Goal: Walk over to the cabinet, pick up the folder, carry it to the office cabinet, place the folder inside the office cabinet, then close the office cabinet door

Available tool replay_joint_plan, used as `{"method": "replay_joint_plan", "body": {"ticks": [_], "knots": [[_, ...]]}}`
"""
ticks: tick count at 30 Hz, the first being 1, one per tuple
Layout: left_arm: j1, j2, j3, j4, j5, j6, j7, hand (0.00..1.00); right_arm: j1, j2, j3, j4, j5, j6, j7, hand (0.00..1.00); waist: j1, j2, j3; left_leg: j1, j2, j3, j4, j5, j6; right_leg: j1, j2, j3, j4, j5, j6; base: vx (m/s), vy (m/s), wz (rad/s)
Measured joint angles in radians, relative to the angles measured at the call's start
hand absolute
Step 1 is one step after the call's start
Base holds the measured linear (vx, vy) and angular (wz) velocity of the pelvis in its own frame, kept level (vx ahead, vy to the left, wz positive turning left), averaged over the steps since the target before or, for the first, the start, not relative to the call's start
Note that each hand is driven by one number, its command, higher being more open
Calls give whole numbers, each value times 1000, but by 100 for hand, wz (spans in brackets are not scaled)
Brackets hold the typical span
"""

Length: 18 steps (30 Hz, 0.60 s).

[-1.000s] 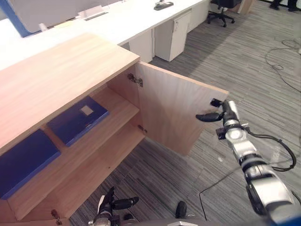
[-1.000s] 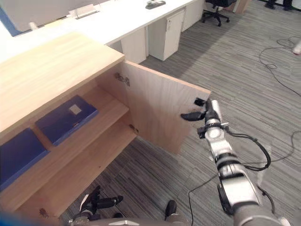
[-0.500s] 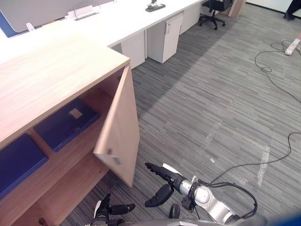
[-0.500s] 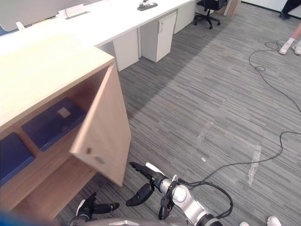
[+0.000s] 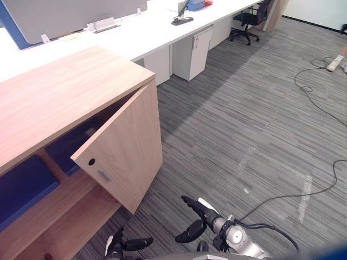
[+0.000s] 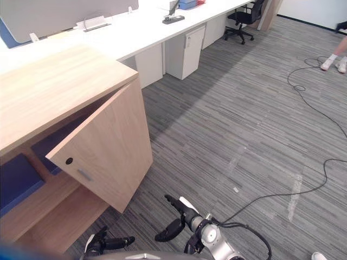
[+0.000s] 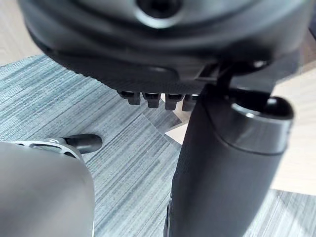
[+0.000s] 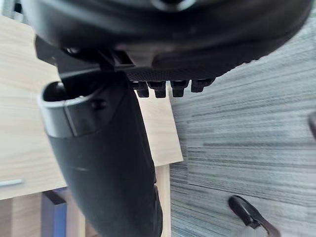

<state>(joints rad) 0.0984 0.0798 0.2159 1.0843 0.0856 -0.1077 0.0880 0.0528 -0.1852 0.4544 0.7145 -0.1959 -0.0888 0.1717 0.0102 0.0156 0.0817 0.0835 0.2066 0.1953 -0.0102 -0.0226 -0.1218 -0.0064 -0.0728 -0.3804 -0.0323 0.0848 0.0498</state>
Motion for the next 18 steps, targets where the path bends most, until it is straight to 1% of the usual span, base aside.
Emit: {"method": "replay_joint_plan", "body": {"ticks": [1,2,3,4,5,6,7,8,9,10,11,13,14,15,16,17,18], "knots": [[-5,-10,-4,-3,-3,0,0,100,4,10,-46,70,1,13,-8,100,0,10,13,-8,-21,-48,26,-17,18,-26,-53,-34,140,-78,17,11,178,120],[-8,-12,-22,-10,-7,-3,1,100,5,28,-152,135,9,34,-11,100,-3,10,19,-30,-56,-110,52,-33,30,-67,-119,-51,297,-141,25,9,167,129],[-12,-13,-32,-12,-7,-5,2,100,-2,40,-217,166,17,38,-20,100,-5,15,24,-43,-73,-145,60,-39,33,-92,-152,-37,372,-157,12,1,142,163],[-16,-13,-56,-12,-9,-5,5,100,-12,66,-356,212,52,34,-53,100,-16,18,27,-80,-95,-227,79,-41,39,-135,-186,32,480,-163,-4,7,79,144],[-17,-10,-64,-12,-16,-5,6,100,-21,77,-412,246,77,27,-73,100,-21,24,28,-95,-102,-266,88,-40,39,-147,-186,85,511,-164,-12,27,46,187],[-17,-3,-70,-20,-38,0,14,100,-44,102,-518,313,137,26,-110,100,-20,30,34,-114,-108,-336,93,-35,39,-150,-160,212,509,-196,-16,58,-38,186],[-18,8,-68,-21,-47,-1,22,100,-53,118,-586,368,175,28,-142,100,-15,13,32,-146,-124,-410,104,-22,41,-125,-129,311,452,-218,4,56,-72,188],[-19,15,-65,-21,-49,-1,23,100,-56,123,-607,393,185,30,-154,100,-15,3,33,-161,-137,-447,112,-18,36,-104,-126,335,421,-232,19,55,-132,188],[-26,22,-49,-19,-49,0,24,100,-60,132,-660,437,198,37,-176,100,-11,-18,32,-185,-158,-510,125,-9,19,-44,-131,332,356,-258,65,69,-177,152],[-20,21,-28,-17,-45,1,26,100,-60,140,-705,457,198,53,-187,100,2,-18,37,-195,-159,-541,121,-1,9,-6,-132,287,308,-279,96,102,-244,119],[-13,17,-18,-17,-43,2,27,100,-60,141,-722,460,198,62,-190,100,8,-16,39,-196,-153,-546,119,2,5,9,-131,267,289,-284,101,101,-224,58],[23,-10,61,-17,-37,9,25,100,-52,141,-753,456,196,81,-204,100,12,-7,37,-186,-123,-548,113,10,-9,60,-99,225,239,-286,101,93,-219,29],[34,-14,85,-17,-37,9,22,100,-47,142,-754,453,195,83,-203,100,13,-8,36,-180,-115,-548,107,14,-17,72,-92,215,235,-287,99,68,-207,38],[37,-28,121,-18,-42,9,16,100,-36,145,-754,442,195,84,-203,100,14,-8,36,-169,-97,-549,94,20,-26,96,-76,192,222,-288,96,8,-159,37],[41,-35,156,-19,-58,7,12,100,-36,152,-754,436,195,83,-204,100,17,-13,33,-167,-83,-553,81,31,-34,99,-62,180,216,-291,90,-3,-152,30],[41,-40,170,-20,-73,7,11,100,-36,157,-750,434,197,82,-204,100,20,-14,33,-170,-75,-553,76,37,-37,99,-55,174,214,-292,87,-23,-124,18],[43,-47,196,-21,-106,7,11,100,-37,158,-746,431,198,79,-204,100,30,-15,36,-180,-68,-551,75,45,-43,98,-43,163,211,-293,79,-38,-83,24]]}}
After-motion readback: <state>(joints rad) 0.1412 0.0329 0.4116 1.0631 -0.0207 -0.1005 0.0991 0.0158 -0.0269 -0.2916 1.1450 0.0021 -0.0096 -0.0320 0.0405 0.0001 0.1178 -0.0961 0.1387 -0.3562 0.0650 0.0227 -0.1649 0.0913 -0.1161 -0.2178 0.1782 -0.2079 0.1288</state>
